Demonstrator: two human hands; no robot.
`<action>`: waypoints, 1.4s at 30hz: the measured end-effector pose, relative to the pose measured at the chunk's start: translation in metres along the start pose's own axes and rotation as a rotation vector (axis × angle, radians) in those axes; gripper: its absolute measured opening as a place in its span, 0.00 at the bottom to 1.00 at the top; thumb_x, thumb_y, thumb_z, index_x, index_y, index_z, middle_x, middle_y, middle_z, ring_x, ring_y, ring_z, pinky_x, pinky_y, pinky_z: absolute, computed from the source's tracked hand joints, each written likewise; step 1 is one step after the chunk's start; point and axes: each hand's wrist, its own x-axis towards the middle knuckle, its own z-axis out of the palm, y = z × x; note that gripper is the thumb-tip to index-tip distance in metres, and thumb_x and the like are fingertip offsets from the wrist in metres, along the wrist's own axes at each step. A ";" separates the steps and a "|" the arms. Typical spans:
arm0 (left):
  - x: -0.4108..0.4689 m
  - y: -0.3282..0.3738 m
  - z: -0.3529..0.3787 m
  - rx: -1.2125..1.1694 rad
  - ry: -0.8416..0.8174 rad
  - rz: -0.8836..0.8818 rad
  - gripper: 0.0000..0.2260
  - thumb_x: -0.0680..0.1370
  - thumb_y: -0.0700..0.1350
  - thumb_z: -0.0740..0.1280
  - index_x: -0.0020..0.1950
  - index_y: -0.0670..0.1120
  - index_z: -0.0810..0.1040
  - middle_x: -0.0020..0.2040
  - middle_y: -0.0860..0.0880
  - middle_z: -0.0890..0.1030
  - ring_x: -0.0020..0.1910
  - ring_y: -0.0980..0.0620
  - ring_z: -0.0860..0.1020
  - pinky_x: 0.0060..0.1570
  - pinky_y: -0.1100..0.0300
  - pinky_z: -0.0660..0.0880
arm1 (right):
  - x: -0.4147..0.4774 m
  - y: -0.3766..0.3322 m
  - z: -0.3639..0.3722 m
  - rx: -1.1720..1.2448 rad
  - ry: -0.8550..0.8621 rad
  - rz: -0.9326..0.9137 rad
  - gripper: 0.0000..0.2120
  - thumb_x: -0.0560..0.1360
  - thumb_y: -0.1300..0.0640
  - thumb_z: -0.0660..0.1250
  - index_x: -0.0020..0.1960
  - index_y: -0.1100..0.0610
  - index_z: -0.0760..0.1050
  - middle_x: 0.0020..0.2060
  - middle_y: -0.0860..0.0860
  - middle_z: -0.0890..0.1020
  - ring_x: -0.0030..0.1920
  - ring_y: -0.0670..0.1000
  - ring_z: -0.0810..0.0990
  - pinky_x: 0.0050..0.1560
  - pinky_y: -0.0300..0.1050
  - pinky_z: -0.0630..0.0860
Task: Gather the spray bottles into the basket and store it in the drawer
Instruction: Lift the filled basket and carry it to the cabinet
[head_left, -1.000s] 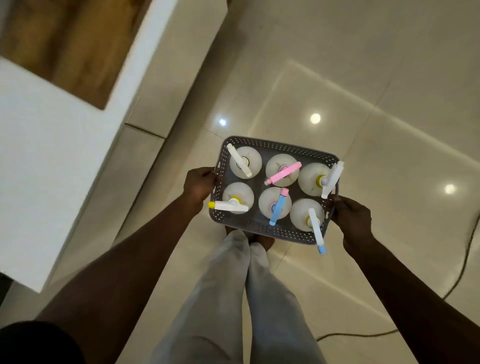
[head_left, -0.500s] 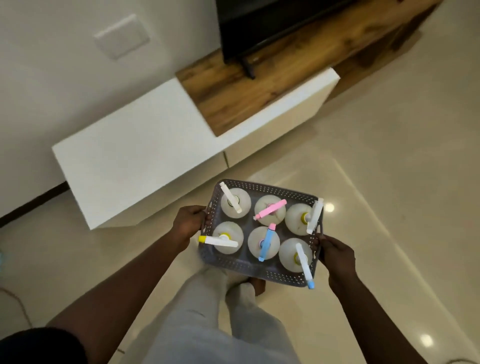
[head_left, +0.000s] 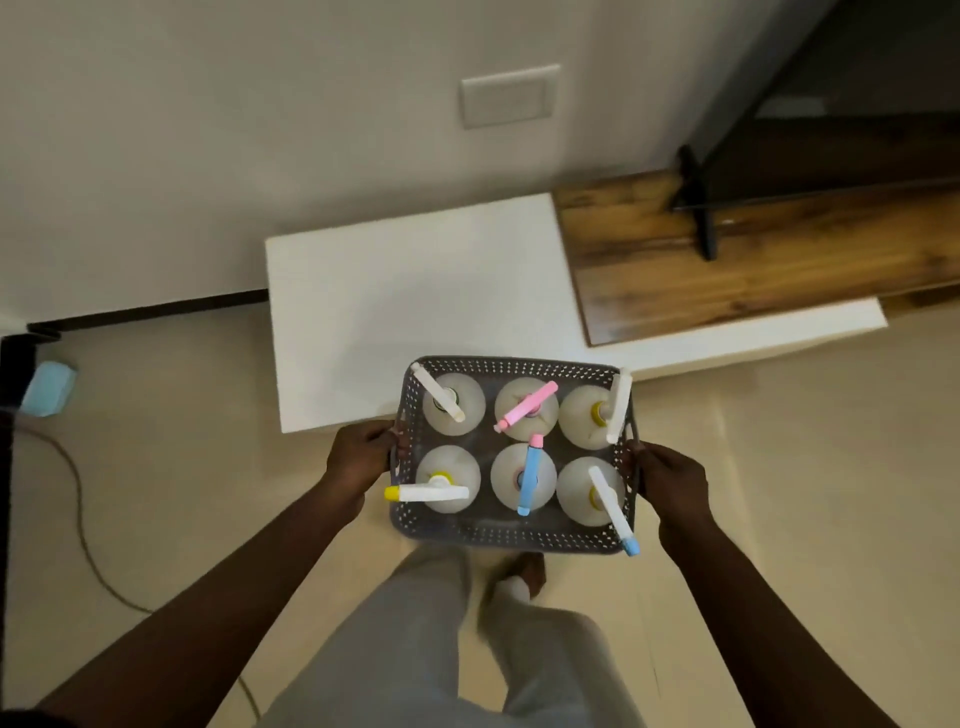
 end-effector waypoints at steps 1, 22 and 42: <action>0.007 0.003 -0.006 -0.017 0.024 0.005 0.11 0.81 0.36 0.66 0.47 0.44 0.88 0.48 0.37 0.87 0.46 0.43 0.84 0.61 0.37 0.80 | 0.006 -0.012 0.013 -0.025 -0.022 -0.022 0.12 0.80 0.59 0.71 0.40 0.51 0.87 0.38 0.56 0.88 0.38 0.50 0.82 0.47 0.48 0.81; 0.197 0.042 -0.058 -0.283 0.222 -0.024 0.05 0.82 0.37 0.68 0.50 0.39 0.83 0.41 0.41 0.82 0.43 0.42 0.79 0.60 0.43 0.78 | 0.183 -0.129 0.224 -0.244 -0.199 -0.095 0.12 0.79 0.61 0.70 0.37 0.56 0.84 0.28 0.50 0.84 0.34 0.53 0.80 0.44 0.49 0.81; 0.204 0.013 -0.075 -0.266 0.398 0.032 0.13 0.81 0.41 0.68 0.63 0.39 0.83 0.51 0.41 0.84 0.47 0.44 0.81 0.51 0.51 0.80 | 0.173 -0.104 0.207 -0.143 -0.164 -0.118 0.11 0.81 0.57 0.68 0.61 0.57 0.83 0.52 0.54 0.87 0.51 0.54 0.85 0.53 0.51 0.82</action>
